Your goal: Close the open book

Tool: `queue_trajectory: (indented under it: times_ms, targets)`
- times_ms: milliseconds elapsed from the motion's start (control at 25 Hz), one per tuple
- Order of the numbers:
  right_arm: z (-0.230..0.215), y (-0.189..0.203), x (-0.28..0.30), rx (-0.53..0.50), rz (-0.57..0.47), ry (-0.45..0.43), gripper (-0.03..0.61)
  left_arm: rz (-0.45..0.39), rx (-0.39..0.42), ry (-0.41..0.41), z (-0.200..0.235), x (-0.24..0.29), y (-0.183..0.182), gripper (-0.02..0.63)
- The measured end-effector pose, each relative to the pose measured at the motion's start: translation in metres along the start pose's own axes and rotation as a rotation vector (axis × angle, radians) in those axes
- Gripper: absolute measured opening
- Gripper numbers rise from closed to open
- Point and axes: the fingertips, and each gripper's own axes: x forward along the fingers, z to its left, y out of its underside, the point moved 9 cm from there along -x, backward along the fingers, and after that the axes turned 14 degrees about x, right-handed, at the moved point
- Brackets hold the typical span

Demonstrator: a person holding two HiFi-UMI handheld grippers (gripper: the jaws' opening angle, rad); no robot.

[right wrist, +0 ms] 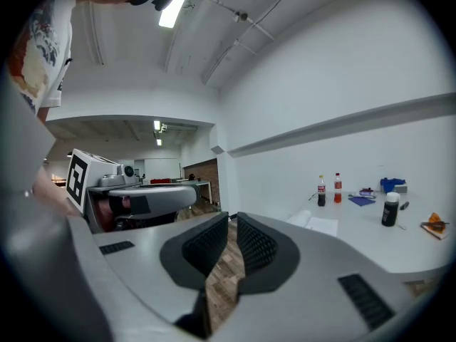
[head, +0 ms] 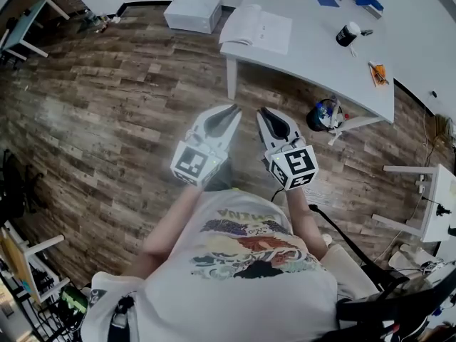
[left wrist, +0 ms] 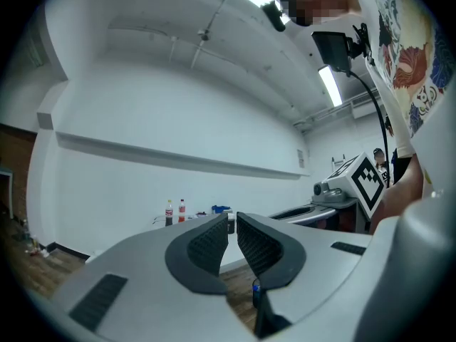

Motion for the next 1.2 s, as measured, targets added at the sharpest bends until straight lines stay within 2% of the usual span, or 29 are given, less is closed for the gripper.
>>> queue_trajectory:
  times_ms: [320, 840, 1200]
  targets:
    - [-0.038, -0.032, 0.071, -0.004, -0.004, 0.04, 0.028, 0.006, -0.005, 0.044, 0.076, 0.06, 0.016, 0.039]
    - [-0.082, -0.061, 0.187, 0.004, -0.002, 0.093, 0.029, 0.008, -0.011, 0.101, 0.182, 0.121, 0.05, 0.058]
    - [-0.099, -0.068, 0.23, 0.0, 0.005, 0.113, 0.029, 0.022, 0.009, 0.11, 0.227, 0.141, 0.071, 0.083]
